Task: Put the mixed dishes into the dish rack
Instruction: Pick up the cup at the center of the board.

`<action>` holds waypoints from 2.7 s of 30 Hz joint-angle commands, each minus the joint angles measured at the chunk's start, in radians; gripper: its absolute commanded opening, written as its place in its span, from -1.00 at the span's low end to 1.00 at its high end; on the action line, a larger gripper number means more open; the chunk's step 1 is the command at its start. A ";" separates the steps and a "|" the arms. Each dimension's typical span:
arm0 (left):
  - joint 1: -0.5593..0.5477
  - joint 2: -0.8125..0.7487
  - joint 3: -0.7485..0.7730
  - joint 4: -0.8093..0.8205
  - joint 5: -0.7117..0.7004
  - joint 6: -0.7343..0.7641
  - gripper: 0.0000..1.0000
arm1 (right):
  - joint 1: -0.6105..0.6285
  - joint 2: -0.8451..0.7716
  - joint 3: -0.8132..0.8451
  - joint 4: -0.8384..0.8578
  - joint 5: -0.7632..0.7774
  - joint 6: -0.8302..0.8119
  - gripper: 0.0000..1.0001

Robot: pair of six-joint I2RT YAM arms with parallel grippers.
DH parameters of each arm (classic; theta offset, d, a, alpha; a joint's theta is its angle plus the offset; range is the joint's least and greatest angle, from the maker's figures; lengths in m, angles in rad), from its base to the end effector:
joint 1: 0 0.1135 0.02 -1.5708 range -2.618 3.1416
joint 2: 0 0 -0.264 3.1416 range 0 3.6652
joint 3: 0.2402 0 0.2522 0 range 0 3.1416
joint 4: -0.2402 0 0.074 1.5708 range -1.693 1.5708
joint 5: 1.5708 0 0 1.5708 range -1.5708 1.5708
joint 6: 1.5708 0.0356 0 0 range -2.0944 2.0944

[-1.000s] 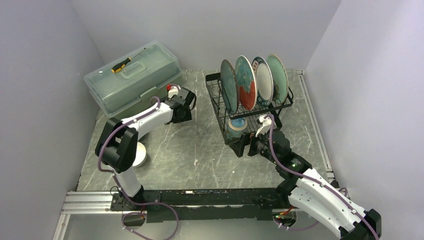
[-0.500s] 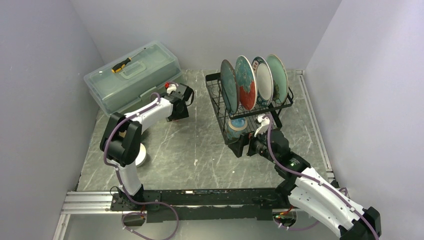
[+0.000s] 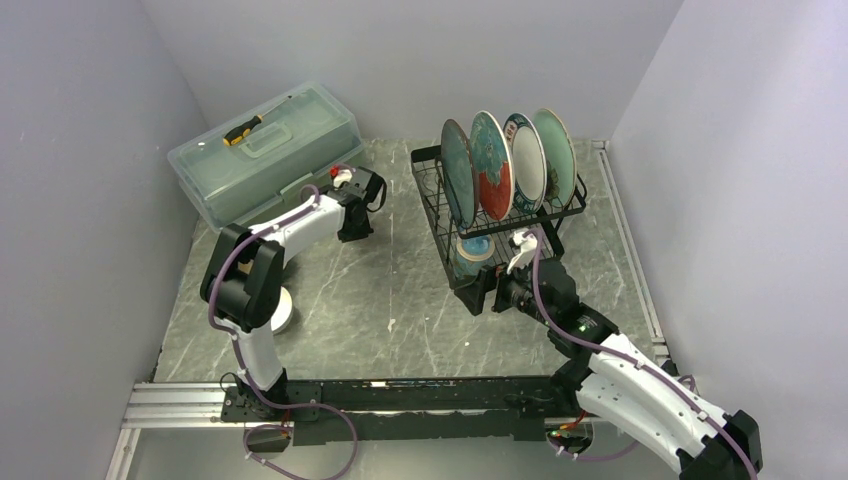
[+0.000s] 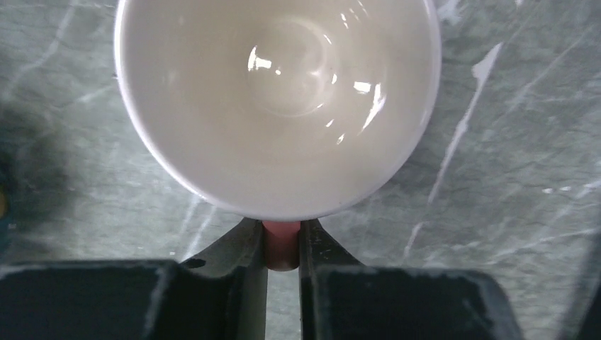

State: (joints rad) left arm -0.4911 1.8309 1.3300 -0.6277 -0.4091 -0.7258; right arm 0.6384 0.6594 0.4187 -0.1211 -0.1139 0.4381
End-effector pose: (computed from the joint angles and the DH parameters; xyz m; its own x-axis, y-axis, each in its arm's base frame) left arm 0.3393 -0.1654 0.2072 -0.7837 -0.2715 -0.5587 -0.3176 0.9481 -0.0151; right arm 0.1308 0.1021 0.2364 -0.5448 0.1206 -0.8299 -0.4928 0.7546 0.4332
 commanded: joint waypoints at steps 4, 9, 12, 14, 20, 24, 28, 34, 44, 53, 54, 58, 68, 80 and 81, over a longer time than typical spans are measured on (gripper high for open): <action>0.002 -0.034 0.004 0.011 0.036 0.045 -1.00 | 0.004 -0.006 0.002 0.053 -0.015 0.014 1.00; 0.002 -0.097 -0.025 0.016 0.048 0.077 -1.00 | 0.004 -0.004 0.013 0.049 -0.021 0.014 1.00; 0.002 -0.150 -0.050 0.026 0.083 0.107 -1.00 | 0.004 -0.001 0.022 0.043 -0.028 0.011 1.00; 0.002 -0.184 -0.064 0.027 0.119 0.126 -1.00 | 0.004 -0.001 0.032 0.035 -0.027 0.005 1.00; 0.003 -0.303 -0.115 0.030 0.255 0.206 -1.00 | 0.004 -0.010 0.056 0.005 -0.034 -0.028 1.00; 0.002 -0.365 -0.111 -0.022 0.360 0.246 -1.00 | 0.004 -0.017 0.063 0.001 -0.054 -0.046 1.00; 0.006 -0.438 -0.125 -0.053 0.479 0.272 -1.00 | 0.004 -0.032 0.062 0.009 -0.078 -0.077 0.99; 0.012 -0.543 -0.147 -0.097 0.715 0.281 -1.00 | 0.004 -0.094 0.032 0.106 -0.160 -0.099 0.99; 0.024 -0.686 -0.221 -0.124 1.014 0.254 -1.00 | 0.004 -0.095 0.031 0.221 -0.354 -0.179 0.99; 0.025 -0.787 -0.287 -0.133 1.214 0.255 -1.00 | 0.006 -0.113 0.069 0.224 -0.520 -0.189 0.99; 0.026 -0.797 -0.295 -0.132 1.235 0.252 -1.00 | 0.006 -0.116 0.068 0.250 -0.544 -0.178 0.99; 0.026 -0.832 -0.318 -0.114 1.328 0.230 -1.00 | 0.007 -0.097 0.085 0.323 -0.619 -0.168 0.99; 0.032 -0.983 -0.438 0.172 1.521 -0.087 -1.00 | 0.015 -0.151 0.172 0.271 -0.749 -0.427 0.99; 0.032 -1.134 -0.630 0.703 1.566 -0.639 -1.00 | 0.015 -0.217 0.188 0.312 -0.836 -0.820 0.99; 0.032 -1.140 -0.626 0.700 1.573 -0.650 -1.00 | 0.015 -0.214 0.189 0.316 -0.840 -0.849 0.99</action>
State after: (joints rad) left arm -0.4629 0.7486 0.6819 -0.1654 1.0832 -1.2037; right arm 0.6487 0.4454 0.5610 0.1387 -0.8997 -0.2333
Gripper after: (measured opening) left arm 0.196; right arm 0.994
